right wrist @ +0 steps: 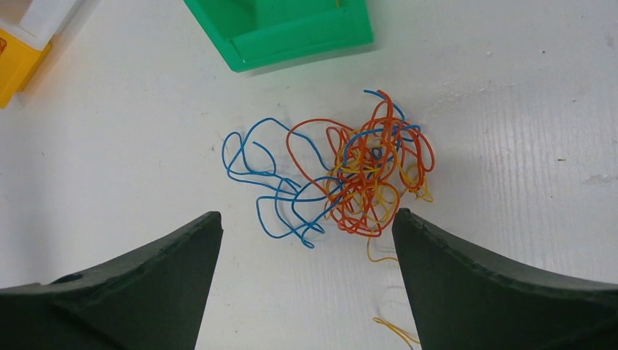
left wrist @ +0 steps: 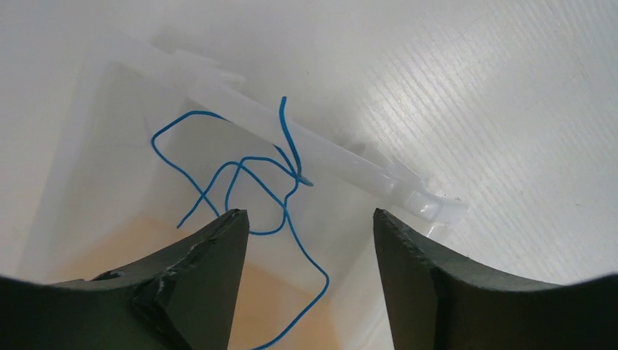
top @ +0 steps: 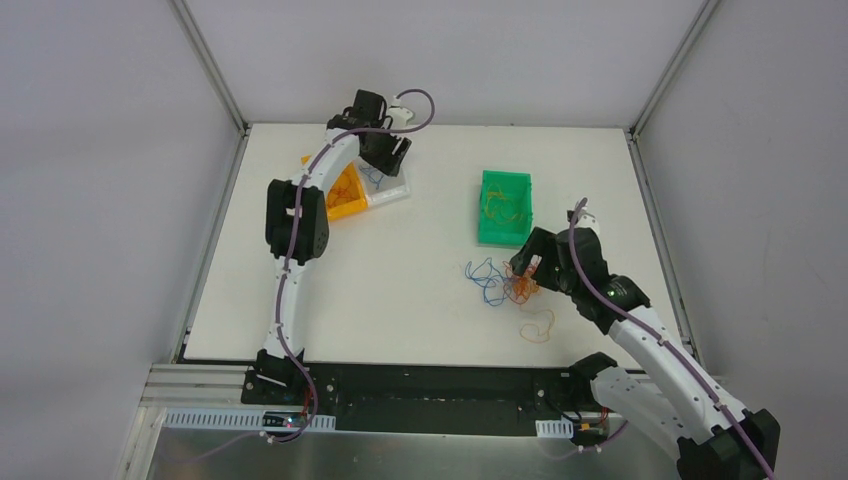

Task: Untangle the cables

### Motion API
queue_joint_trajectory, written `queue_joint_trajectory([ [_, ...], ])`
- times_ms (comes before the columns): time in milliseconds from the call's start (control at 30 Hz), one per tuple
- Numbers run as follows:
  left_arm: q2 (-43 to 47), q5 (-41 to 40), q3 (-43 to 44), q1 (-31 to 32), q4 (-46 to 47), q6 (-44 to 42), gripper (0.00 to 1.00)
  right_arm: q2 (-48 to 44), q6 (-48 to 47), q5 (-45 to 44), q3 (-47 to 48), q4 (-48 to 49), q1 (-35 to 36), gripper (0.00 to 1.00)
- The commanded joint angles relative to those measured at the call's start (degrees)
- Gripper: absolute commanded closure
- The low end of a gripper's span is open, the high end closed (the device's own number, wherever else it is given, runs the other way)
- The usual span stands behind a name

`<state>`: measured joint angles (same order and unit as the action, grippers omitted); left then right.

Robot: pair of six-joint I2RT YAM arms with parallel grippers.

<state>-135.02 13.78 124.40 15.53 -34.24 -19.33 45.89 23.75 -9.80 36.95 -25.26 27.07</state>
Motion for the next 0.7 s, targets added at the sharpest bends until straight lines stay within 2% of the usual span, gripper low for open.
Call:
queue_joint_trajectory([
  [0,-2.6,4.1,3.8,-0.3,-1.4,-4.9,0.40,1.5,-0.1,-0.5,3.2,-1.1,-0.2,0.09],
  [67,-4.1,4.6,5.3,-0.3,-1.3,-6.2,0.50,2.2,-0.1,-0.6,3.6,-1.1,-0.2,0.09],
  [200,-6.0,7.0,7.0,-0.3,0.3,-8.9,0.52,3.7,-0.1,-0.6,4.3,-1.2,-0.2,0.09],
  [233,-6.0,6.8,7.0,-0.3,1.0,-9.2,0.58,3.9,0.0,-0.6,4.5,-1.2,-0.2,0.09],
  [333,-5.3,6.1,6.5,-0.3,3.3,-9.0,0.91,4.9,0.2,-0.4,4.9,-0.8,-0.2,0.09],
  [367,-4.7,5.6,5.9,-0.3,4.1,-8.9,1.00,5.3,0.4,-0.3,5.0,-0.6,-0.3,0.09],
  [467,-1.5,4.9,1.4,-0.3,7.0,-8.0,1.00,6.5,0.8,0.4,5.1,-0.1,-0.2,0.09],
  [667,9.9,2.5,-14.1,-0.5,18.6,-4.5,1.00,6.8,0.9,1.5,5.2,0.2,-0.2,0.09],
])
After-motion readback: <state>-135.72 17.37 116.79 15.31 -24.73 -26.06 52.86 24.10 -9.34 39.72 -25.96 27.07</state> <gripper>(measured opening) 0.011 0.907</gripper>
